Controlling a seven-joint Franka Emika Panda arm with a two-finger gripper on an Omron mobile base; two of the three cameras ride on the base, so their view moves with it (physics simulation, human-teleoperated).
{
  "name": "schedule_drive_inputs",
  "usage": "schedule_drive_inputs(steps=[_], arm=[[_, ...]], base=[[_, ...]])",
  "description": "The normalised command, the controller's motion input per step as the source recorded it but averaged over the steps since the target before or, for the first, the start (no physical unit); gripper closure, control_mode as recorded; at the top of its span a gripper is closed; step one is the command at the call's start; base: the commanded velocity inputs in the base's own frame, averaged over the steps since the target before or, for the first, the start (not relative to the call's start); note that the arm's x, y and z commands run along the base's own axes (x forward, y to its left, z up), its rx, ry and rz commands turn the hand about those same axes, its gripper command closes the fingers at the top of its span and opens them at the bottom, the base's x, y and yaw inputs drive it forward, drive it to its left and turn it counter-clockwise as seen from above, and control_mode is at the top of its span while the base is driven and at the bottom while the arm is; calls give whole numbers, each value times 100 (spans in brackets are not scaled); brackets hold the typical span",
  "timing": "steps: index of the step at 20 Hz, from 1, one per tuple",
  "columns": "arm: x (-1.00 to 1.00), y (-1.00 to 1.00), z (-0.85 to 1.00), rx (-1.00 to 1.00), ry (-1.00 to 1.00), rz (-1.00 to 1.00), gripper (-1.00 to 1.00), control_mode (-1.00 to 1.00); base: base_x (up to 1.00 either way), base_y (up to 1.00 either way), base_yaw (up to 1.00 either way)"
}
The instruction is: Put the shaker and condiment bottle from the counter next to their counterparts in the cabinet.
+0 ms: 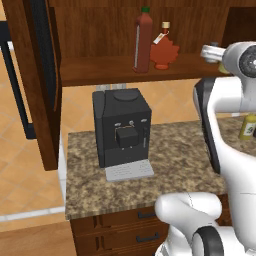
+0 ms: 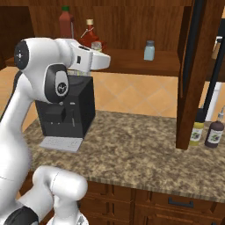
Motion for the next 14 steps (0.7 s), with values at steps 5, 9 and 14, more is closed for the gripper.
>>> schedule_drive_inputs(steps=[5, 9, 14], arm=[[58, -12, -18, 0, 0, 0, 100, -100], [55, -27, -23, 0, 0, 0, 100, -100], [40, -27, -18, 0, 0, 0, 100, -100]], base=[[0, 0, 0], [0, 0, 0], [0, 0, 0]])
